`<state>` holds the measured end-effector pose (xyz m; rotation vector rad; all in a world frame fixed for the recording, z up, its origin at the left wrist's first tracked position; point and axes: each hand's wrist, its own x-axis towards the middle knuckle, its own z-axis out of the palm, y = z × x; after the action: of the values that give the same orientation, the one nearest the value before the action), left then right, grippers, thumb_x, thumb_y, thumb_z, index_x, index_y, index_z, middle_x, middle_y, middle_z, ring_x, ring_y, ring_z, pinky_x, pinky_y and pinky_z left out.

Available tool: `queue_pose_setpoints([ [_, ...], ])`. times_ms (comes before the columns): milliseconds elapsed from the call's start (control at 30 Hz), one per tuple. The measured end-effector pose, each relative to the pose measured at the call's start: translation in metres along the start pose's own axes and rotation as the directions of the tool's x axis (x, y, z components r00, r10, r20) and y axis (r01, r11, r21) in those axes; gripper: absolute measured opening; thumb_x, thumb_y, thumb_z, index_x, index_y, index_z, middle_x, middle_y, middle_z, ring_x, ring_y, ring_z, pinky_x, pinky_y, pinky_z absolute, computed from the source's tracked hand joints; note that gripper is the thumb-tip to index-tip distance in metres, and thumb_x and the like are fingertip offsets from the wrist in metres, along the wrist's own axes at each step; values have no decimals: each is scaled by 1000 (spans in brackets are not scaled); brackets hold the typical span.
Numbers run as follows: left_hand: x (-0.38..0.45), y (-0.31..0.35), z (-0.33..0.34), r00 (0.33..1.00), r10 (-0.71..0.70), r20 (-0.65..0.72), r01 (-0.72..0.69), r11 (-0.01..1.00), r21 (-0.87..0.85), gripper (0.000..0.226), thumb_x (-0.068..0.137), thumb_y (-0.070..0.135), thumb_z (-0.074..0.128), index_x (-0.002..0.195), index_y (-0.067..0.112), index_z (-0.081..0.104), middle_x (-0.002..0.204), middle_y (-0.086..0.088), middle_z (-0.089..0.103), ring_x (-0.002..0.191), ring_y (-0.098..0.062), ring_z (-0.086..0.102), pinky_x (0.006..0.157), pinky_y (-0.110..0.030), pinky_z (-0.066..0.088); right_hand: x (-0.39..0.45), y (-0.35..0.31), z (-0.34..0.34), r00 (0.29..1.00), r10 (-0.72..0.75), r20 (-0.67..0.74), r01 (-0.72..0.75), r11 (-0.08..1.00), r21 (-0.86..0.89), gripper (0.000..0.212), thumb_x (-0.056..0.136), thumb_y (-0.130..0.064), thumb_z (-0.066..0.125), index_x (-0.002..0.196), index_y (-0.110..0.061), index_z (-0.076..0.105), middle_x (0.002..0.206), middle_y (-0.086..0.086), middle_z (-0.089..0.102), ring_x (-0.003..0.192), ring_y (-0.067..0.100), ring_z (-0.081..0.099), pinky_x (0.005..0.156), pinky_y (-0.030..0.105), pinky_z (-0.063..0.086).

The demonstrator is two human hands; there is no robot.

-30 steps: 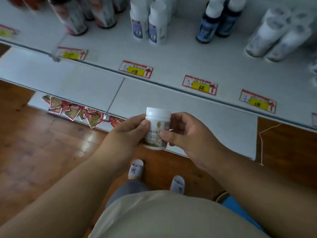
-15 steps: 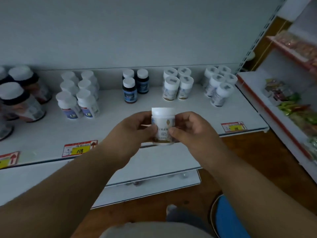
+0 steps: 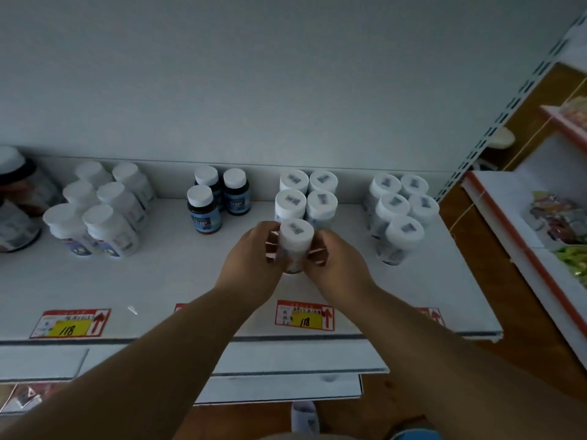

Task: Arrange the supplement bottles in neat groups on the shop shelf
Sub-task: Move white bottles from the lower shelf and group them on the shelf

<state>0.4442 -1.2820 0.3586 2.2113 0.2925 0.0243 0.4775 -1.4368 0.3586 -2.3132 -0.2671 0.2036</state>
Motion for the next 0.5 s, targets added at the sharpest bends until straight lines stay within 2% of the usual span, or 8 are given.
queue_pose_setpoints([
  [100,3,0,11,997,-9,-80,9,1000,3,44,89,24,70,127,33,52,123,10,60,102,-5,60,78,-15,44,11,9,4,999,-53,3,53,999,1,23,89,-31,66,109,-22,60,105,-6,69,94,11,64,80,29,51],
  [233,2,1,14,992,-31,-122,30,1000,-9,45,88,20,72,126,32,52,122,13,60,102,-3,59,72,-6,39,16,13,7,994,-109,4,109,994,19,21,90,-32,65,107,-23,59,105,-7,67,95,11,63,79,29,50],
  [400,-4,-1,11,992,-54,-110,56,998,14,55,84,17,74,131,29,48,120,11,59,99,-3,58,72,-10,41,10,15,9,990,-133,-41,134,990,32,31,90,-28,66,116,-20,52,114,-2,55,99,13,58,81,30,50],
  [500,-10,-1,10,986,-86,-142,86,996,-9,52,84,18,74,128,26,47,117,10,58,96,-5,58,69,-11,40,0,12,8,989,-122,-89,123,992,3,18,90,-26,65,99,-21,51,100,-4,55,88,11,56,75,29,50],
])
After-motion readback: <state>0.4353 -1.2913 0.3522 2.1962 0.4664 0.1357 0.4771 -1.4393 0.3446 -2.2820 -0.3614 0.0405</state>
